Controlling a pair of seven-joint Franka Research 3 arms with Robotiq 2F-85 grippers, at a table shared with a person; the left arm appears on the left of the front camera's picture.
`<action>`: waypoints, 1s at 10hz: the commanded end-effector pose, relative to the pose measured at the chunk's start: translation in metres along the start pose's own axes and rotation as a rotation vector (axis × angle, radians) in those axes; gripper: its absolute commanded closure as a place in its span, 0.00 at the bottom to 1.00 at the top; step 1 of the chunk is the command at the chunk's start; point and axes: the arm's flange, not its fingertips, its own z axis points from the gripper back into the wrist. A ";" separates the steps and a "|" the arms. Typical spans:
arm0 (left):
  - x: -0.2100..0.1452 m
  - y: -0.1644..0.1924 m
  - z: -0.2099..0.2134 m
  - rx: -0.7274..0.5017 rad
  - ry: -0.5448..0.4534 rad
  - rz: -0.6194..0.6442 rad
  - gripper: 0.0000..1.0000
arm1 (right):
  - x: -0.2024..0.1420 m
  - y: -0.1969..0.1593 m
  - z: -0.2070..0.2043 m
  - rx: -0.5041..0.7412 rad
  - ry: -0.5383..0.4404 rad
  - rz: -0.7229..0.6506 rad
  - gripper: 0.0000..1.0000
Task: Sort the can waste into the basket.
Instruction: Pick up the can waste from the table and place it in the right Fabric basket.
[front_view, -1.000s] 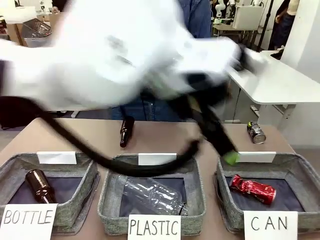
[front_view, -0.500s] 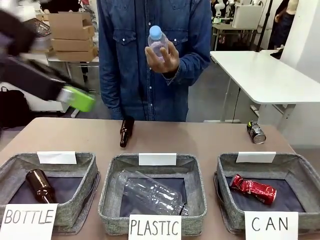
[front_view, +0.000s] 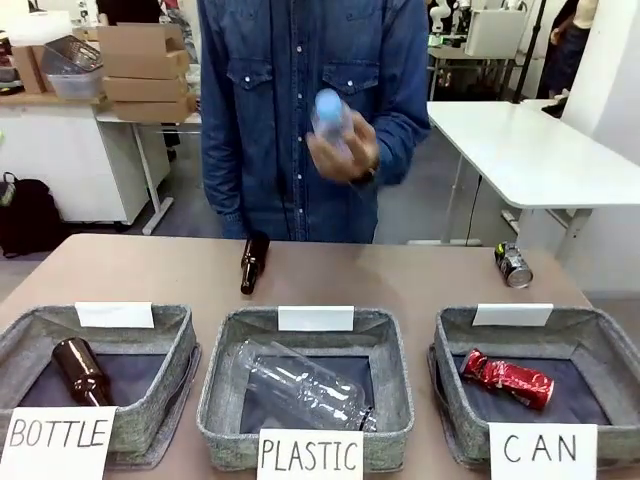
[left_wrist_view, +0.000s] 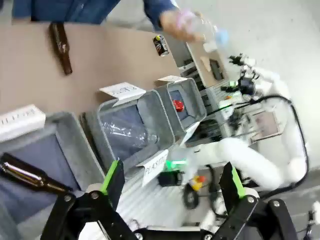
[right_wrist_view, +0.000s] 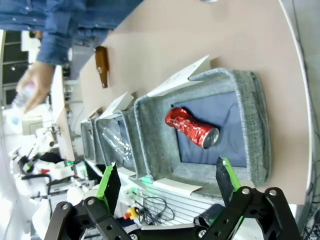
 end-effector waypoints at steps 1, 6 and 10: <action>-0.029 0.061 -0.049 -0.098 0.073 0.159 0.00 | 0.001 0.002 0.000 0.003 -0.011 -0.017 0.00; 0.005 0.066 -0.017 -0.111 0.047 0.160 0.00 | 0.009 0.069 -0.026 0.496 0.383 0.158 0.00; 0.005 0.066 -0.017 -0.111 0.047 0.160 0.00 | 0.025 0.132 -0.082 0.461 0.420 -0.140 0.00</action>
